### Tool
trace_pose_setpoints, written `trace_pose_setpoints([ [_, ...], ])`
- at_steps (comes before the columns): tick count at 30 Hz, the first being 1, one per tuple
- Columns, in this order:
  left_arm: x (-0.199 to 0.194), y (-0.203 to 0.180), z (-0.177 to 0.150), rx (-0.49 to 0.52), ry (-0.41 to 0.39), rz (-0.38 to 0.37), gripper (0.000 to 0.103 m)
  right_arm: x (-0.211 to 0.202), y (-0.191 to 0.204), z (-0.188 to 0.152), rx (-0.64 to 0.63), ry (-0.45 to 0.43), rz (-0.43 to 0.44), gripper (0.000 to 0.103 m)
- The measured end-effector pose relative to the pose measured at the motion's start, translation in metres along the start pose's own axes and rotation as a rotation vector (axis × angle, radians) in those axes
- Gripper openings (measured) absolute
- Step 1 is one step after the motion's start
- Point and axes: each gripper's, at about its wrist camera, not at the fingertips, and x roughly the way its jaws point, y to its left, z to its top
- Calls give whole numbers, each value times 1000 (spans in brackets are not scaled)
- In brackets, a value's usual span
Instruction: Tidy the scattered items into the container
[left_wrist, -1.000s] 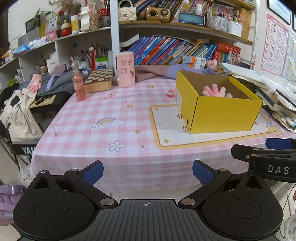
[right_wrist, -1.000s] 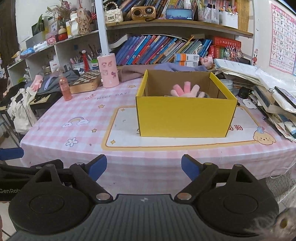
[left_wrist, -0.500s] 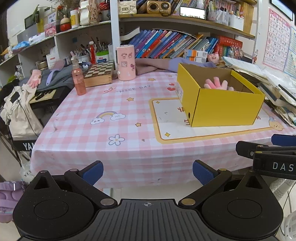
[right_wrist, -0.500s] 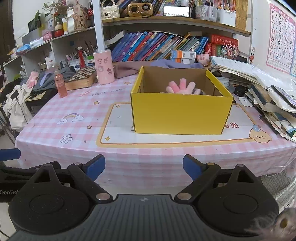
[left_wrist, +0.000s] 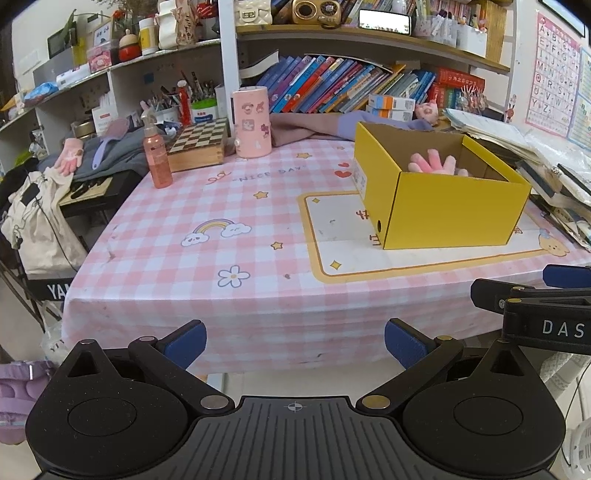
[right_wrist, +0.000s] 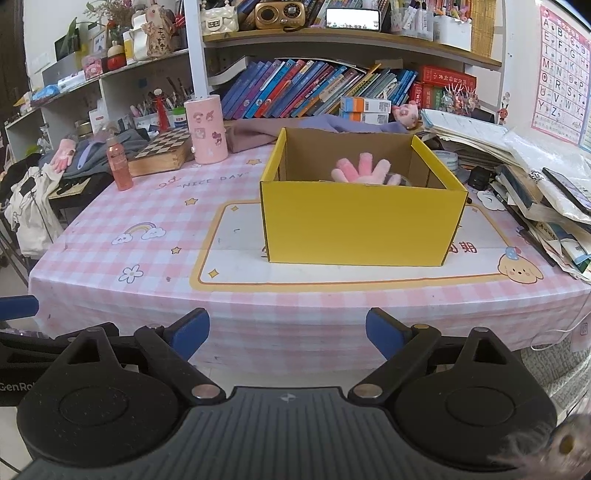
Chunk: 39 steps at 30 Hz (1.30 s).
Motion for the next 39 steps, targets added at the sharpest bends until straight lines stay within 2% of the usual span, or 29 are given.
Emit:
trace_pose_setpoints([
  [39, 11, 0, 2, -14, 33, -13, 103, 12, -4, 0, 9, 26, -5, 92],
])
